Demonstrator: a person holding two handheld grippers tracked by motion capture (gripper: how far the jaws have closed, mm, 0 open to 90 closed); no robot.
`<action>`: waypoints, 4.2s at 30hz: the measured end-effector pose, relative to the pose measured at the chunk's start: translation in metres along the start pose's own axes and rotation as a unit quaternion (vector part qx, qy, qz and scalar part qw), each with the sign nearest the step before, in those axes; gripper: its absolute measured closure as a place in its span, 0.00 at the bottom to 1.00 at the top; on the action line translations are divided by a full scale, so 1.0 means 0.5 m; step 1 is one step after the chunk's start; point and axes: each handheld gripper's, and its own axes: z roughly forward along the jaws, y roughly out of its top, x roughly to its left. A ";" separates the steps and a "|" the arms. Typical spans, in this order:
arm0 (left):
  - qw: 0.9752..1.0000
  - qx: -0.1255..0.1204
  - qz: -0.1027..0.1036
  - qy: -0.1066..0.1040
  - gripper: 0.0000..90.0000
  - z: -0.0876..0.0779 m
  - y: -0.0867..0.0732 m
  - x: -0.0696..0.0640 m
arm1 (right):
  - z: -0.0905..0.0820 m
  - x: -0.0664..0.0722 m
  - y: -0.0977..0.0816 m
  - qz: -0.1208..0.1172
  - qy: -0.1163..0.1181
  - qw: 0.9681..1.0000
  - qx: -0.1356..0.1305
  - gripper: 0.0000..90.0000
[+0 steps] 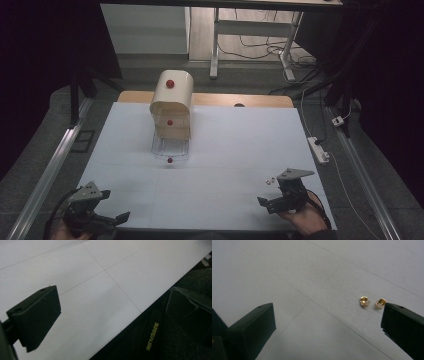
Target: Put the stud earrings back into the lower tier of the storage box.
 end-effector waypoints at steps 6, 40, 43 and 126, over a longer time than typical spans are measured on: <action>1.000 0.003 0.001 -0.001 0.00 0.001 0.001 0.000 | 0.022 -0.015 0.004 0.002 0.010 1.000 0.018 0.00; 1.000 0.017 0.009 -0.001 0.00 0.008 0.005 -0.002 | 0.084 -0.082 0.044 -0.049 -0.026 0.994 0.091 0.83; 1.000 0.016 0.008 -0.002 0.00 0.008 0.005 -0.002 | 0.086 -0.082 0.047 -0.048 -0.028 0.994 0.094 0.91; 1.000 0.006 0.005 -0.008 0.00 0.005 0.004 0.002 | 0.264 0.170 0.357 -0.114 0.159 0.978 -0.069 0.91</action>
